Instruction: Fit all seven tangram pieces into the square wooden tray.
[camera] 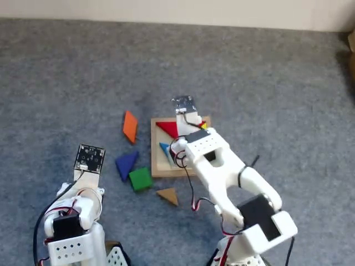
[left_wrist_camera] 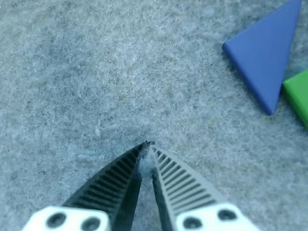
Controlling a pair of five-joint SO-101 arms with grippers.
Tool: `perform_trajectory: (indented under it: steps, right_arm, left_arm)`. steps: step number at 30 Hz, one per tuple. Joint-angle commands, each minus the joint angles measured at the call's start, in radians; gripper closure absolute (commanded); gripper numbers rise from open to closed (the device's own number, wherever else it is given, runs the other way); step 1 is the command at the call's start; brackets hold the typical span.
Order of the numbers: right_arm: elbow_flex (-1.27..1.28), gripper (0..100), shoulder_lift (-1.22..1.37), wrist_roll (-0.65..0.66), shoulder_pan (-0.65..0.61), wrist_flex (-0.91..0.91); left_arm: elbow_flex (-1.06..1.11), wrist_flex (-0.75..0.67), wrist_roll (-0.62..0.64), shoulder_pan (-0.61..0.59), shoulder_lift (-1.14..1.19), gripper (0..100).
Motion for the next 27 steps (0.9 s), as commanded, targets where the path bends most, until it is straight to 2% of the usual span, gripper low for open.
perform_trajectory:
  steps: [1,13,22,27]
  right_arm:
    - [-0.085,98.4,0.05,0.012,-0.024,-0.036]
    - [-0.228,98.0,0.061,0.005,-0.073,-0.041]
    - [-0.185,97.9,0.062,0.005,-0.067,-0.309]
    - [-0.166,97.9,0.041,0.006,-0.065,-0.338]
  left_arm:
    - [0.019,0.003,0.006,-0.005,-0.005,99]
    - [0.019,0.003,0.006,-0.005,-0.005,99]
    - [0.019,0.003,0.006,-0.005,-0.005,99]
    - [0.019,0.003,0.006,-0.005,-0.005,99]
